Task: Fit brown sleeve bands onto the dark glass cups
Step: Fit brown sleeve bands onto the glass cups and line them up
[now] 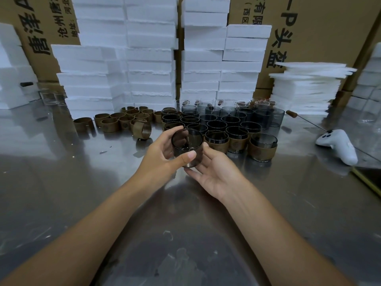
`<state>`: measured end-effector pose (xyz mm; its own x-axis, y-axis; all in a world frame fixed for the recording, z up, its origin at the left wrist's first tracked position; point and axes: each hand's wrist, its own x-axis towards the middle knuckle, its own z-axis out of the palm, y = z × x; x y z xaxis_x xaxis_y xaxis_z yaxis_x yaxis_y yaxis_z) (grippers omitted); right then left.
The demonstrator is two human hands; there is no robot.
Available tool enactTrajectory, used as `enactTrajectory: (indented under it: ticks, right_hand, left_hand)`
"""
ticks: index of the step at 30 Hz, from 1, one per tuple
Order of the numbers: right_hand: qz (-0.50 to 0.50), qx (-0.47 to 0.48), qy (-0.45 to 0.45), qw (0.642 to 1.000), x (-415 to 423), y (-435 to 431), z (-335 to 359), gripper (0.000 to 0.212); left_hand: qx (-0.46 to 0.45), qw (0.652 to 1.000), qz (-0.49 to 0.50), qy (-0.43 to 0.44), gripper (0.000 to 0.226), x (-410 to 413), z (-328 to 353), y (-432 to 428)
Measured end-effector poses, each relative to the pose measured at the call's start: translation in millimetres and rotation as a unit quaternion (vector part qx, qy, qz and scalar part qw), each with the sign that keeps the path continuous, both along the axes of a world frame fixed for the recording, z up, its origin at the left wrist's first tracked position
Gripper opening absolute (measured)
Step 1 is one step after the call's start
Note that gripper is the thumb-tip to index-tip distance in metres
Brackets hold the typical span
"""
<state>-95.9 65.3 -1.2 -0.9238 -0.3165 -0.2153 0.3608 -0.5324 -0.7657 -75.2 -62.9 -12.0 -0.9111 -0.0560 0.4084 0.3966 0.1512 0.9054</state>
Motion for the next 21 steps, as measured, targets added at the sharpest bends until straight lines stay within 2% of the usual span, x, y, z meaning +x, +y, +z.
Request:
enactTrajectory:
  ticks: [4,7,10,16,21]
  right_hand:
    - [0.030,-0.008,0.012,0.999,2.8,-0.8,3.0,0.030]
    - [0.052,-0.027,0.015,0.998,4.7,-0.6,2.7,0.030]
    - [0.070,-0.031,0.016,0.997,5.2,-0.4,1.3,0.034]
    - [0.111,0.009,0.017,0.994,5.8,-2.2,0.3,0.050]
    - [0.130,0.059,-0.001,0.990,5.6,-0.8,-1.0,0.057]
  left_hand:
    - [0.033,0.999,-0.013,0.001,0.060,2.2,1.7,-0.1]
    - [0.051,0.999,-0.018,0.000,0.063,2.9,3.1,0.3]
    - [0.059,0.998,-0.018,0.000,0.058,2.9,3.8,0.5]
    - [0.067,0.998,-0.007,0.004,0.054,3.7,6.3,-0.7]
    - [0.030,1.000,0.001,0.003,0.054,5.8,7.2,-2.9]
